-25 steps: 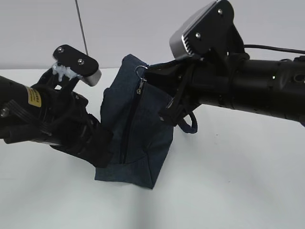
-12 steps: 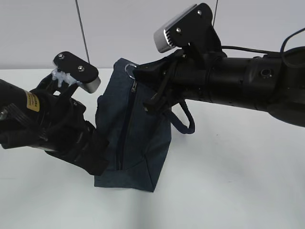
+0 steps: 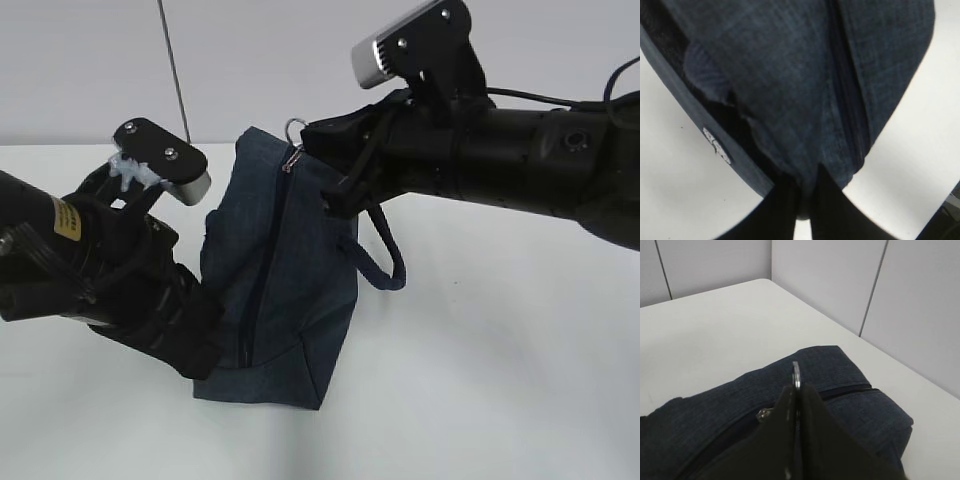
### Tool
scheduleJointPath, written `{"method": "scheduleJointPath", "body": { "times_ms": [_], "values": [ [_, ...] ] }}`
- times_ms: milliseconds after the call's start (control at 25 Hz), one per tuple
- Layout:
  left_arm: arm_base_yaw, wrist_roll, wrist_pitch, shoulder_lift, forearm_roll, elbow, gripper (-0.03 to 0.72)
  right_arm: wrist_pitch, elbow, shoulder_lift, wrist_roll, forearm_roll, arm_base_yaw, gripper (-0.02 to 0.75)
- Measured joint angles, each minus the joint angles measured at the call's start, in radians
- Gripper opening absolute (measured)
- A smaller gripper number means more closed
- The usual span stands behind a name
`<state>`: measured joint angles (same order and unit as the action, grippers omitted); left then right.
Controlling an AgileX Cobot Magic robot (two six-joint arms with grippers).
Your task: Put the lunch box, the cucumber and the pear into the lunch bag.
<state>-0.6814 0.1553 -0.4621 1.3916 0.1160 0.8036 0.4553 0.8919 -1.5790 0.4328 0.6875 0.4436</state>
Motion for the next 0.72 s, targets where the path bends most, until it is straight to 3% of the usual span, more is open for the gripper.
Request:
{"method": "scheduleJointPath", "body": {
  "times_ms": [280, 720],
  "values": [
    [0.0, 0.0, -0.004, -0.03, 0.0, 0.0, 0.003, 0.076, 0.008, 0.0, 0.117, 0.105, -0.078, 0.0],
    [0.0, 0.0, -0.103, -0.08, 0.0, 0.0, 0.003, 0.065, 0.111, -0.109, 0.142, 0.137, -0.089, 0.0]
  ]
}}
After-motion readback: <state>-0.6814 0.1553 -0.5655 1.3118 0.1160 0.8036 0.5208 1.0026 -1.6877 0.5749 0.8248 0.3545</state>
